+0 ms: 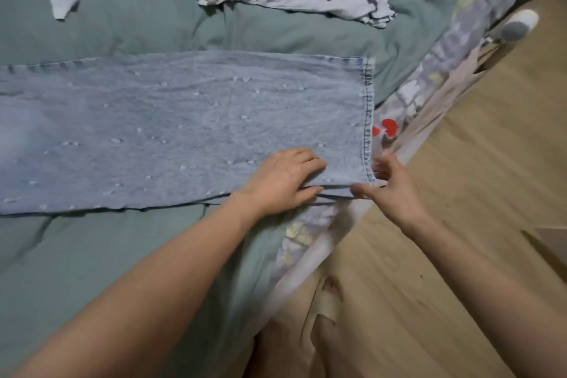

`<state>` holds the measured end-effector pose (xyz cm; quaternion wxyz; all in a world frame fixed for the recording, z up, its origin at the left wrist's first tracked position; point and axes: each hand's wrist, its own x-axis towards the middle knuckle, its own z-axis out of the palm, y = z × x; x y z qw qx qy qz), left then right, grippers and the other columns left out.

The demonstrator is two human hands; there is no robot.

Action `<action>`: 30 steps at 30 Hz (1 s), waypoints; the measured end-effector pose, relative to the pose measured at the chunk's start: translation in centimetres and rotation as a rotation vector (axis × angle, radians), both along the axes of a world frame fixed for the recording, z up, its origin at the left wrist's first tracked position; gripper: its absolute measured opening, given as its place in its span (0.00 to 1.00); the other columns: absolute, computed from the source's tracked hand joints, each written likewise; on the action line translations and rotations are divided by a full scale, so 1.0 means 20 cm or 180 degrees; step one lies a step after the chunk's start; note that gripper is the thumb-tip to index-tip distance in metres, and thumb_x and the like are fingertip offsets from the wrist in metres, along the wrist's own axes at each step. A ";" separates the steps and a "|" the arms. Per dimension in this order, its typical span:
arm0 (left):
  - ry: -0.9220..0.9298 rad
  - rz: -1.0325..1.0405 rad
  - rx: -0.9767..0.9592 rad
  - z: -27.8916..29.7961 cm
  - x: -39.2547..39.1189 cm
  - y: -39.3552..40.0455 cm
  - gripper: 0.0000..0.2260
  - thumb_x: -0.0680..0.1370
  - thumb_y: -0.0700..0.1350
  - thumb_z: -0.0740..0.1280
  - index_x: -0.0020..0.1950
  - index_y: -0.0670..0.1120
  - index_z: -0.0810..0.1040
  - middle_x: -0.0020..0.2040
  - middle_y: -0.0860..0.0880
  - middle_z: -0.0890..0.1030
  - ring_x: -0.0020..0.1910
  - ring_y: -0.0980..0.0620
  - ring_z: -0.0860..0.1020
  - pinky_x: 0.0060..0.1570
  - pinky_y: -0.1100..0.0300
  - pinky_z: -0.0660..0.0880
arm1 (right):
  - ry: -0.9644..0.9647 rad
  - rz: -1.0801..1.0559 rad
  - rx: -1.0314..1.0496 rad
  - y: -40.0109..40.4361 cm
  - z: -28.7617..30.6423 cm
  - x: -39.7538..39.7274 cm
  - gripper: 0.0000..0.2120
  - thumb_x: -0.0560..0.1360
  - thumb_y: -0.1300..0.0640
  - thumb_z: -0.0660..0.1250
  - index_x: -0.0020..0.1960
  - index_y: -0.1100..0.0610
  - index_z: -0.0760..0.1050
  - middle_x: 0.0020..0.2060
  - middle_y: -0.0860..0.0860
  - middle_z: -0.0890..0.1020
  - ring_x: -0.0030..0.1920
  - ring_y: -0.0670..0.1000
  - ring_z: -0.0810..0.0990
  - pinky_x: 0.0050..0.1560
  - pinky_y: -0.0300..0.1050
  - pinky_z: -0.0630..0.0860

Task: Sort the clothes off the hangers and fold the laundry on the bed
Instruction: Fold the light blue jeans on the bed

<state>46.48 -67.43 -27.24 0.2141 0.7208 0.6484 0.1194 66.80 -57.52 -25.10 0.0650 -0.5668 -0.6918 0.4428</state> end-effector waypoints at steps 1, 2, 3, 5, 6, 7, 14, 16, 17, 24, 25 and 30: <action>0.0053 -0.0031 -0.0072 -0.01 0.02 0.03 0.24 0.75 0.59 0.59 0.66 0.47 0.74 0.62 0.48 0.77 0.65 0.46 0.72 0.62 0.52 0.71 | 0.0165 -0.0335 -0.0236 0.03 -0.01 0.00 0.24 0.66 0.66 0.76 0.61 0.64 0.74 0.46 0.51 0.79 0.43 0.45 0.77 0.43 0.32 0.75; 0.0089 -0.0072 -0.0129 -0.01 0.04 0.05 0.23 0.75 0.58 0.62 0.66 0.47 0.74 0.62 0.47 0.77 0.66 0.46 0.72 0.63 0.52 0.70 | 0.0237 -0.0529 -0.0353 0.06 -0.03 0.01 0.21 0.66 0.66 0.76 0.58 0.65 0.77 0.42 0.51 0.80 0.40 0.44 0.77 0.41 0.32 0.76; 0.0074 -0.0089 -0.0182 -0.01 0.05 0.07 0.21 0.76 0.56 0.64 0.64 0.45 0.75 0.61 0.46 0.78 0.65 0.45 0.73 0.62 0.52 0.71 | 0.0307 -0.0620 -0.0444 0.08 -0.04 0.02 0.20 0.66 0.66 0.76 0.57 0.65 0.77 0.39 0.50 0.80 0.39 0.46 0.78 0.42 0.36 0.78; -0.0163 0.0077 -0.0228 -0.01 0.05 0.09 0.16 0.77 0.53 0.61 0.56 0.43 0.79 0.53 0.43 0.81 0.57 0.43 0.78 0.53 0.51 0.75 | 0.0544 -0.0651 -0.0774 0.13 -0.02 0.03 0.24 0.66 0.67 0.76 0.59 0.64 0.72 0.39 0.54 0.80 0.37 0.48 0.79 0.40 0.40 0.79; -0.0356 0.0284 -0.0256 0.00 0.05 0.10 0.14 0.78 0.51 0.60 0.52 0.43 0.79 0.49 0.43 0.82 0.51 0.43 0.80 0.48 0.52 0.76 | 0.0663 -0.0633 -0.0989 0.14 0.00 0.03 0.25 0.67 0.67 0.76 0.60 0.61 0.69 0.39 0.55 0.80 0.34 0.46 0.79 0.34 0.37 0.77; -0.0567 0.0559 -0.0371 0.01 0.04 0.12 0.11 0.79 0.49 0.62 0.48 0.44 0.79 0.43 0.45 0.82 0.45 0.45 0.81 0.44 0.55 0.75 | 0.0678 -0.0575 -0.1133 0.15 0.02 0.03 0.25 0.68 0.64 0.76 0.60 0.58 0.68 0.39 0.54 0.80 0.30 0.42 0.78 0.30 0.33 0.73; -0.1642 0.1242 -0.1165 0.09 -0.02 0.21 0.11 0.80 0.43 0.65 0.37 0.47 0.75 0.29 0.54 0.71 0.27 0.63 0.66 0.32 0.65 0.65 | 0.0981 -0.0136 -0.1867 0.22 0.09 0.05 0.06 0.75 0.65 0.68 0.40 0.60 0.75 0.34 0.53 0.79 0.30 0.47 0.73 0.26 0.35 0.72; -0.1602 0.1115 -0.1262 0.09 -0.02 0.21 0.07 0.78 0.48 0.69 0.43 0.47 0.79 0.34 0.55 0.78 0.32 0.64 0.73 0.38 0.64 0.71 | 0.1514 -0.0678 -0.2363 0.24 0.10 0.02 0.11 0.79 0.68 0.60 0.38 0.60 0.70 0.29 0.52 0.80 0.28 0.45 0.78 0.35 0.40 0.82; -0.1386 0.0944 -0.1306 0.09 -0.02 0.20 0.08 0.75 0.52 0.71 0.48 0.48 0.80 0.41 0.55 0.82 0.39 0.63 0.77 0.44 0.63 0.74 | 0.1621 -0.0903 -0.2470 0.25 0.09 0.01 0.12 0.79 0.69 0.59 0.38 0.60 0.69 0.27 0.50 0.80 0.27 0.44 0.80 0.39 0.43 0.82; 0.0753 -0.0589 -0.1740 0.06 0.07 0.13 0.29 0.80 0.36 0.56 0.79 0.45 0.51 0.79 0.45 0.51 0.78 0.46 0.49 0.74 0.48 0.48 | 0.0836 -0.1014 -0.1561 0.16 -0.03 0.02 0.14 0.72 0.63 0.72 0.33 0.56 0.70 0.30 0.52 0.74 0.30 0.48 0.71 0.34 0.41 0.72; 0.0975 -0.0670 -0.1823 0.06 0.08 0.12 0.31 0.79 0.33 0.53 0.79 0.47 0.45 0.80 0.45 0.46 0.78 0.45 0.45 0.74 0.44 0.45 | 0.0848 -0.1088 -0.1526 0.15 -0.04 0.03 0.14 0.71 0.65 0.73 0.33 0.57 0.70 0.29 0.52 0.73 0.30 0.48 0.72 0.36 0.42 0.74; 0.1098 -0.0710 -0.1656 0.05 0.11 0.06 0.26 0.84 0.42 0.49 0.79 0.57 0.44 0.79 0.51 0.41 0.78 0.42 0.40 0.74 0.37 0.44 | 0.0657 -0.1110 -0.1482 0.05 -0.08 0.10 0.15 0.69 0.68 0.74 0.33 0.58 0.70 0.31 0.53 0.75 0.32 0.49 0.75 0.42 0.43 0.77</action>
